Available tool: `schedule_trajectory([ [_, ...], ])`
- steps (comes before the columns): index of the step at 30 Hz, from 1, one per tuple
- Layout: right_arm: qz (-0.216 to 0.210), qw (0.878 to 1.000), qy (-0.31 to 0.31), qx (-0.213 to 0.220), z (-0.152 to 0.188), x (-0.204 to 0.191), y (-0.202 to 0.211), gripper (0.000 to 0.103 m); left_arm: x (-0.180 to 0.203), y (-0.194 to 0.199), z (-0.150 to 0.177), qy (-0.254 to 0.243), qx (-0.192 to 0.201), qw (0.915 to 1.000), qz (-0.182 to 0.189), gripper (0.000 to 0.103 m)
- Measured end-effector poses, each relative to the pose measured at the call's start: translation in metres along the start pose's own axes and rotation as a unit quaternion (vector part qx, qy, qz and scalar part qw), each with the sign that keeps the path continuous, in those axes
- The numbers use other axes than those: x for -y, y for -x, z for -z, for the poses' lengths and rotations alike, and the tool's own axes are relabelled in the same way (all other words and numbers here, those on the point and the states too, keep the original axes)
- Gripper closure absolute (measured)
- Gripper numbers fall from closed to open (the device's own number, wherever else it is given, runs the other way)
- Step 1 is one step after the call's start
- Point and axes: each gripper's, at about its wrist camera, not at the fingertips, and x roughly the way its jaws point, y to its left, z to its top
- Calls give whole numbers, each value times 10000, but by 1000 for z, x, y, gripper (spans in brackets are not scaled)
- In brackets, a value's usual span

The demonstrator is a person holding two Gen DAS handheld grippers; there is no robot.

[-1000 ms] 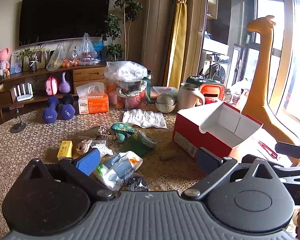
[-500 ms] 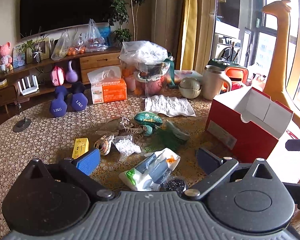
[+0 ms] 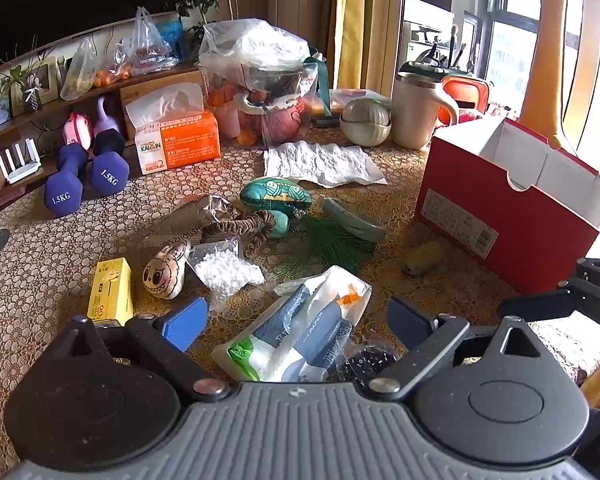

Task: Organize objects
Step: 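Grasp the clear bag of blue packets with left tool while right grasps the black-bead bag, then carry both held bags over the red-and-white shoebox and lower them inside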

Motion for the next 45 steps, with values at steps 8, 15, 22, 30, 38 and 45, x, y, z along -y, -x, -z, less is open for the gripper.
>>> schedule_trajectory([
  [8,-327,9983,-443,-173,2,5,-39,20,-6,-27,3,-5,-226,9997,115,20],
  [15,-372,9964,-682,-347,0,11,-60,29,-8,-37,6,76,-372,9990,249,32],
  [22,-516,9952,-713,-419,1,7,-66,47,-9,-39,8,98,-461,9986,245,59],
  [30,-479,9960,-665,-356,-1,4,-60,66,-9,-34,6,30,-498,9987,141,78],
  [38,-380,9961,-773,-204,0,10,-44,76,-10,-21,3,49,-472,9988,124,82],
  [45,-343,9953,-911,-20,-5,24,-16,76,-1,2,-7,23,-481,9987,140,82],
])
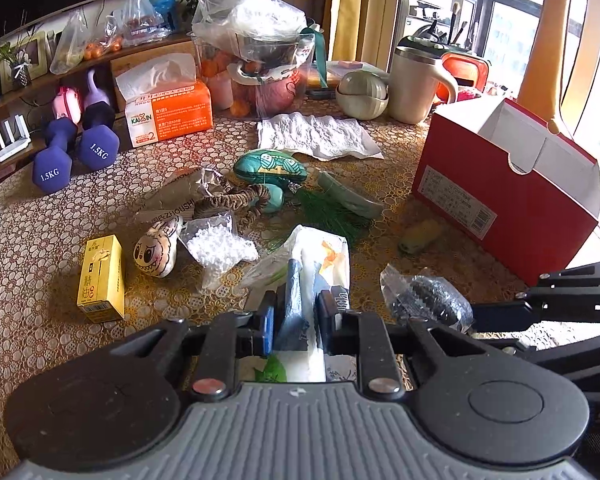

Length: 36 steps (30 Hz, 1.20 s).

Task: Organize objects
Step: 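Carry both held bags over the red-and-white shoebox and lower them inside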

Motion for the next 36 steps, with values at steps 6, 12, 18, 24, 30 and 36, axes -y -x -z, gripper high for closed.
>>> schedule_trajectory([
  [6,40,9999,38,97,-9,9,37,76,17,24,-13,-93,34,9999,32,82],
  [12,138,9992,125,352,-19,24,84,76,39,45,-33,-164,117,9996,217,82],
  [18,388,9969,26,683,-33,52,123,76,68,60,-57,-402,189,9981,434,82],
  [24,745,9929,-164,914,-43,87,147,76,102,69,-88,-606,328,9952,701,82],
  [30,1180,9865,-332,1086,-49,129,161,76,139,63,-123,-804,432,9908,996,82],
  [36,1500,9825,-525,973,-48,171,156,76,183,32,-150,-987,288,9881,1146,82],
])
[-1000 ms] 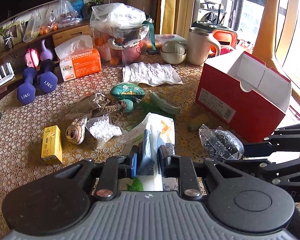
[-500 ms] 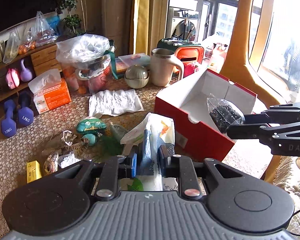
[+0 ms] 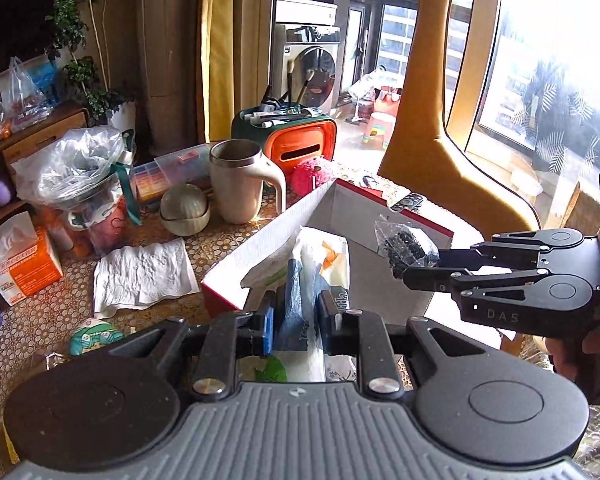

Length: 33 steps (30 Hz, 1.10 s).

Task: Organize objects
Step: 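Carry both held bags over the red-and-white shoebox and lower them inside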

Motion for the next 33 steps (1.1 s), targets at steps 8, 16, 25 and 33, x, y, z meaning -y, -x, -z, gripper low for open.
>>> schedule_trajectory([
  [8,308,9986,200,-379,5,28,-30,76,29,-74,-21,-229,-355,9990,-120,82],
  [16,460,9945,326,-878,11,49,-73,76,32,-147,-27,-217,-865,9955,-321,82],
  [25,471,9865,267,-1548,20,70,-120,76,25,-211,-24,20,-1444,9889,-356,82],
  [33,439,9757,445,-2098,21,69,-142,76,24,-242,-15,-15,-2005,9789,-387,82],
])
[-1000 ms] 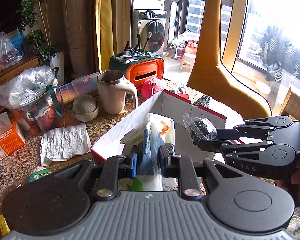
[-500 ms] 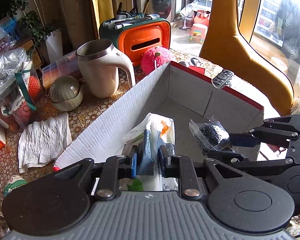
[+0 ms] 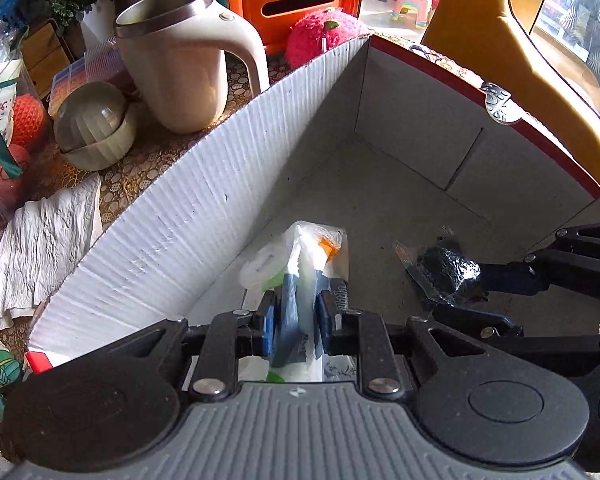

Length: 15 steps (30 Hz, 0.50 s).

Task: Organize objects
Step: 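Carry both held bags over the red-and-white shoebox and lower them inside, then open both tools to release the bags into the shoebox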

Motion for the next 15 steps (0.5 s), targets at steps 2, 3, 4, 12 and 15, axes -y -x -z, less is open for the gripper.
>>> schedule_trajectory([
  [2,9,10000,2,-82,-1,1,-3,76,-1,-3,1,14,-67,10000,4,82],
  [3,3,9999,-13,-107,-2,1,-4,76,-1,-4,1,29,-74,10000,37,82],
  [4,-6,9999,-32,-128,-2,1,-5,76,-1,-4,1,43,-74,10000,48,82],
  [12,-52,9999,-39,-143,0,1,-2,72,-3,-1,3,45,-65,10000,28,74],
  [15,-51,9999,-21,-105,3,0,1,71,-4,5,4,102,-18,9999,31,67],
])
